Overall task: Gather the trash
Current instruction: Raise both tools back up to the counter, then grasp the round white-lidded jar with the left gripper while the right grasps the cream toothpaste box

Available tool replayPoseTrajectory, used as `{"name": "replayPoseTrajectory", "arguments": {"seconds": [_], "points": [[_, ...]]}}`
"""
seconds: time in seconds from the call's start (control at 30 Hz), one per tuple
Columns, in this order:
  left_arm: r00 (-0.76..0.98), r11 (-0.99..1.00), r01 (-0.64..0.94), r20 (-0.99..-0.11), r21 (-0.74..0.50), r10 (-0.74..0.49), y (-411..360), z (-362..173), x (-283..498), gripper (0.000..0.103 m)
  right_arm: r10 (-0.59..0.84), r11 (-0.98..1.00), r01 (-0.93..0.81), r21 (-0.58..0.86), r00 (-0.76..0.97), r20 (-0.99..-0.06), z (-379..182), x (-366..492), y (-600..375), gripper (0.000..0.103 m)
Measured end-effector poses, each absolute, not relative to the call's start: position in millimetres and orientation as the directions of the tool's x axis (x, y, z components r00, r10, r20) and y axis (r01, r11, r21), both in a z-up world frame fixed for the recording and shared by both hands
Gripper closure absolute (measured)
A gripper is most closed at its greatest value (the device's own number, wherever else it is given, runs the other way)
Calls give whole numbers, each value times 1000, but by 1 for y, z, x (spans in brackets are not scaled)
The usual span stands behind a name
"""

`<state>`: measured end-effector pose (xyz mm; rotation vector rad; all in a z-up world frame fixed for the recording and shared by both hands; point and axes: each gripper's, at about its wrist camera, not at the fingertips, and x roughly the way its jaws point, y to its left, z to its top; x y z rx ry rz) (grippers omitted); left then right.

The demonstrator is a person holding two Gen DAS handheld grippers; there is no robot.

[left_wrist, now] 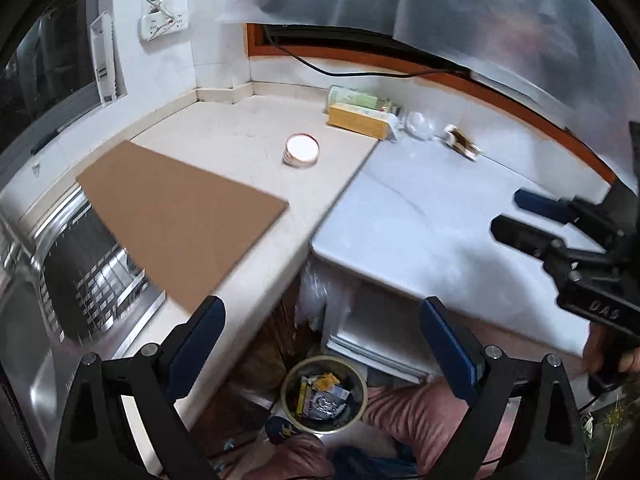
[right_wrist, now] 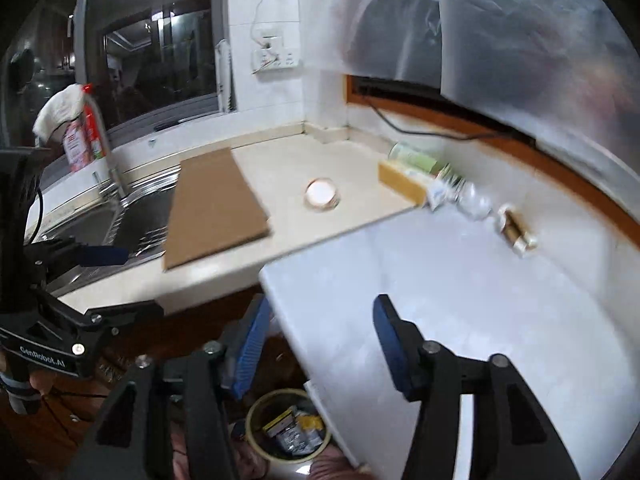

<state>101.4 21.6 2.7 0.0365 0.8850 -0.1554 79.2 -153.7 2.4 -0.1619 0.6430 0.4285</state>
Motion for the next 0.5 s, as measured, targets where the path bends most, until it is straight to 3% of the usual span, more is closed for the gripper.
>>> {"name": "replayPoseTrajectory", "arguments": {"seconds": [0.07, 0.5], "points": [[618, 988, 149, -778, -26, -114, 21, 5, 125, 7, 326, 902, -431, -30, 725, -607, 10, 98, -158, 37], [593, 994, 96, -805, 46, -20, -9, -45, 321, 7, 215, 941, -334, -52, 711, -670, -10, 305, -169, 33]]}}
